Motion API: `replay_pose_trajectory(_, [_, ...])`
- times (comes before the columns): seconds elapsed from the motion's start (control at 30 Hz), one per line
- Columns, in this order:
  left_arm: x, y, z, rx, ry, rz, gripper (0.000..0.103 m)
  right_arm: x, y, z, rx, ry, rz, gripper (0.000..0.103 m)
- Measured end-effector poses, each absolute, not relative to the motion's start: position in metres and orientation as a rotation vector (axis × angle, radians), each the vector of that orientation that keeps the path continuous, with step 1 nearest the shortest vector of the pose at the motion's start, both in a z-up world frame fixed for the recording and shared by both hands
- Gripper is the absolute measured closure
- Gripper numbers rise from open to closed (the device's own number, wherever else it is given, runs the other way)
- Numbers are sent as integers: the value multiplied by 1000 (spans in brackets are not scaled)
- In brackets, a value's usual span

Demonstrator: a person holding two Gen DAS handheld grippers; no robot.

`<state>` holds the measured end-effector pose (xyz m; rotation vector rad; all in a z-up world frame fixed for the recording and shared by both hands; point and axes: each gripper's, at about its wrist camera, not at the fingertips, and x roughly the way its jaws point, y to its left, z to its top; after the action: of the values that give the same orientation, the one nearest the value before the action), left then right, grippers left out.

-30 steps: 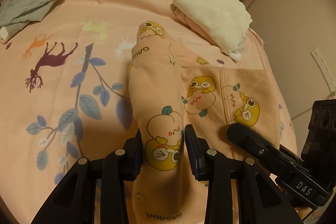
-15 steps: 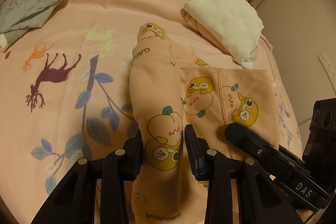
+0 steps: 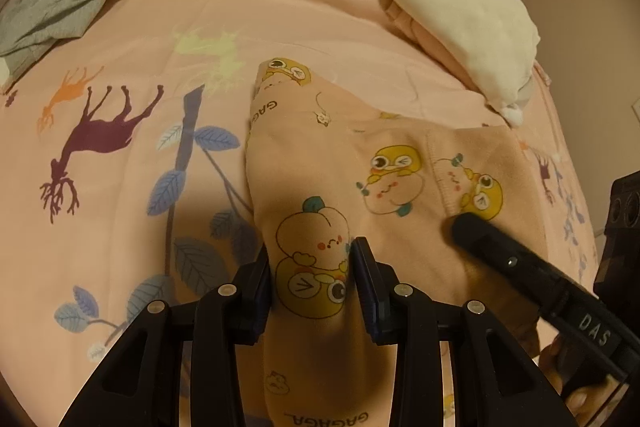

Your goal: Fold small clothes

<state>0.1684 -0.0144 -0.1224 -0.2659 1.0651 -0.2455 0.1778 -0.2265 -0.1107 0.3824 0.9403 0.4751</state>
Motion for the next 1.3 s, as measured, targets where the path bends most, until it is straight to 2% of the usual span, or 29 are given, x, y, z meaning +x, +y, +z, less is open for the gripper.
replay_pose_trajectory(0.1, [167, -14, -124, -257, 1065, -244, 68, 181, -234, -117, 385, 959, 450, 75])
replay_pose_trajectory(0.2, [168, -15, -124, -253, 1067, -242, 67, 184, -240, -124, 401, 977, 420, 68])
replay_pose_trajectory(0.27, [167, -15, -123, -234, 1063, -229, 62, 184, -247, -128, 412, 987, 387, 57])
replay_pose_trajectory(0.37, [164, -17, -120, -192, 1049, -206, 55, 181, -258, -129, 425, 984, 355, 52])
replay_pose_trajectory(0.67, [140, -15, -107, -105, 989, -185, 55, 158, -277, -98, 310, 853, 260, 50])
replay_pose_trajectory(0.73, [133, -14, -105, -100, 980, -185, 55, 149, -277, -89, 296, 821, 291, 54])
replay_pose_trajectory(0.87, [118, -17, -106, -71, 971, -187, 55, 132, -264, -84, 261, 813, 395, 72])
replay_pose_trajectory(0.93, [113, -19, -107, -60, 972, -190, 55, 125, -255, -87, 235, 828, 423, 77])
replay_pose_trajectory(1.13, [102, -24, -114, -58, 992, -193, 55, 120, -237, -110, 166, 899, 417, 81])
replay_pose_trajectory(1.17, [100, -24, -114, -59, 993, -192, 55, 121, -238, -114, 165, 909, 408, 85])
replay_pose_trajectory(1.3, [92, -25, -113, -56, 991, -192, 55, 117, -241, -112, 176, 912, 398, 84])
